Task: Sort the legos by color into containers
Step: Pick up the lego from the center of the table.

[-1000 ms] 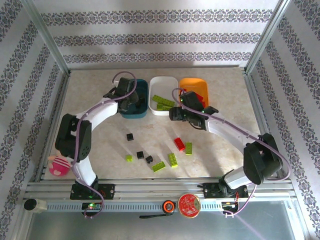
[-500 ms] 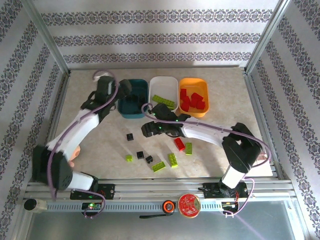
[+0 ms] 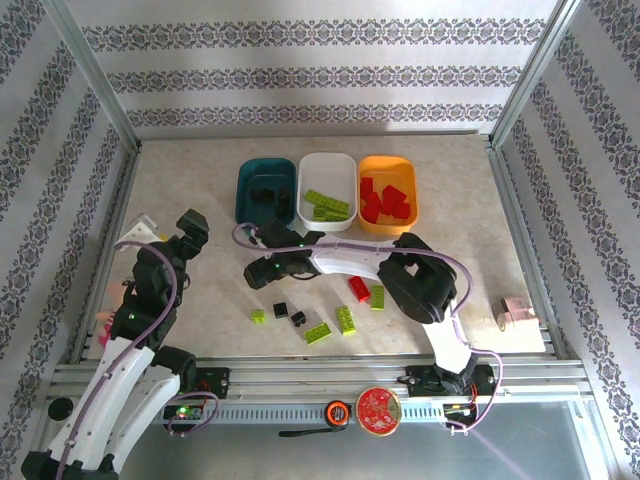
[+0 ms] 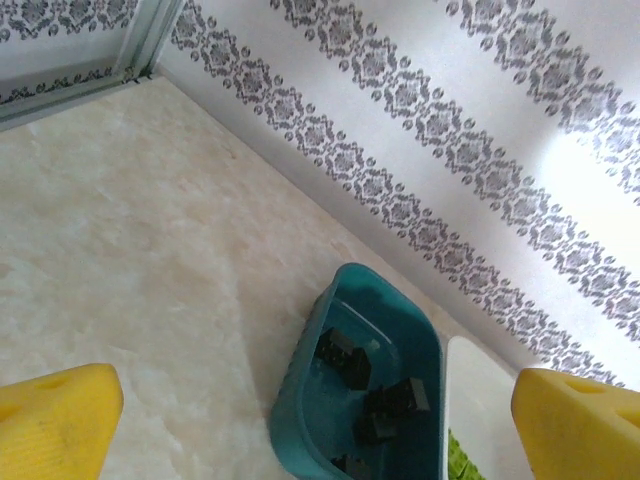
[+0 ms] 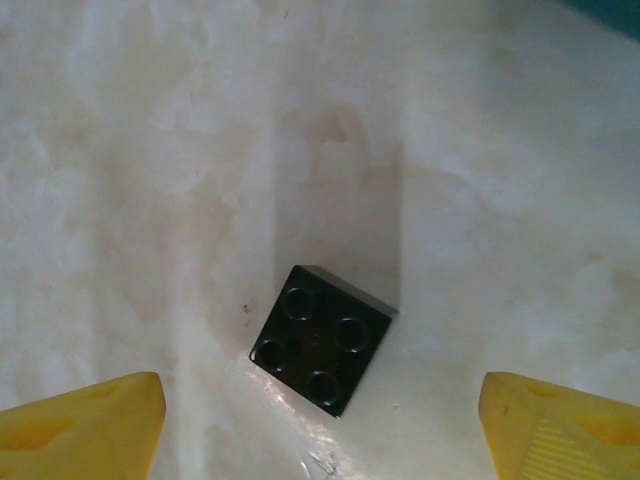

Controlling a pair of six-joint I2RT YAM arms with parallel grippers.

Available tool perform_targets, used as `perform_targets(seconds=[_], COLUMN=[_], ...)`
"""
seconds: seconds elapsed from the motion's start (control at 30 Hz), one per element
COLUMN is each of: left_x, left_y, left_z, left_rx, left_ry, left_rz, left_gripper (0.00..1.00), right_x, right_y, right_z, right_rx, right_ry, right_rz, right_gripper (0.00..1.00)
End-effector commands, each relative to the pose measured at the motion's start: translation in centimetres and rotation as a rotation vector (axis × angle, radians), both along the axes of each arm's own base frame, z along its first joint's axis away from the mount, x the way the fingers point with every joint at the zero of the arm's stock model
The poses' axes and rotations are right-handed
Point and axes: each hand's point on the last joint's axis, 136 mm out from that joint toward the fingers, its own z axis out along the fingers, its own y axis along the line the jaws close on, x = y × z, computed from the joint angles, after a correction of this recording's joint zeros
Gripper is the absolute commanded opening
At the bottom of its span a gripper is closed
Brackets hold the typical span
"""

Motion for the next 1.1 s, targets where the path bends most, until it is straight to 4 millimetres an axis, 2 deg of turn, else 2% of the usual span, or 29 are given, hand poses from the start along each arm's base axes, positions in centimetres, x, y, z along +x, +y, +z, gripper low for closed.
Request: perform_targets(seconds=[0.0, 0.17, 0.4, 0.5, 0.63, 0.83, 1.07], left_x=[0.1, 0.3, 0.6, 0.6, 0.7, 0.8, 1.0], left_y=[0.2, -0.1, -0.5, -0.8, -0.9, -1.2, -1.4], left_z=[1.3, 0.3, -0.2, -0.6, -1.3, -1.8, -2.3], left_rx=[-0.047, -0.057, -0.058, -0.061, -0.061, -0.063, -0.059], left_ry=[-0.065, -0.036, -0.013, 0.007, 0.028, 0.044, 0.062], left_rz=[0.02, 0.007, -0.015, -0.026, -0.035, -0.049, -0.055], left_gripper=[1.0, 1.0, 1.0, 1.0, 1.0, 1.0, 1.0], right_x=[0.3, 0.1, 1.1, 1.9, 1.9, 1.8, 1.9], right_y=[0.1, -0.1, -0.5, -1.4, -0.5, 1.0, 1.1], right_z=[-1.0, -2.7, -2.7, -2.7, -2.2, -1.8, -2.8], right_rx=[-0.069, -0.15, -0.192, -0.246, -0.21, -0.186, -0.221], right_ry=[-0.021, -0.03, -0.079, -0.108, -0.113, -0.13, -0.126], right_rz=[0.003, 0.001, -0.017, -0.042, -0.023, 0.01, 0.025], right_gripper=[0.8, 0.73, 0.62, 0.59, 0.65, 0.67, 0.53])
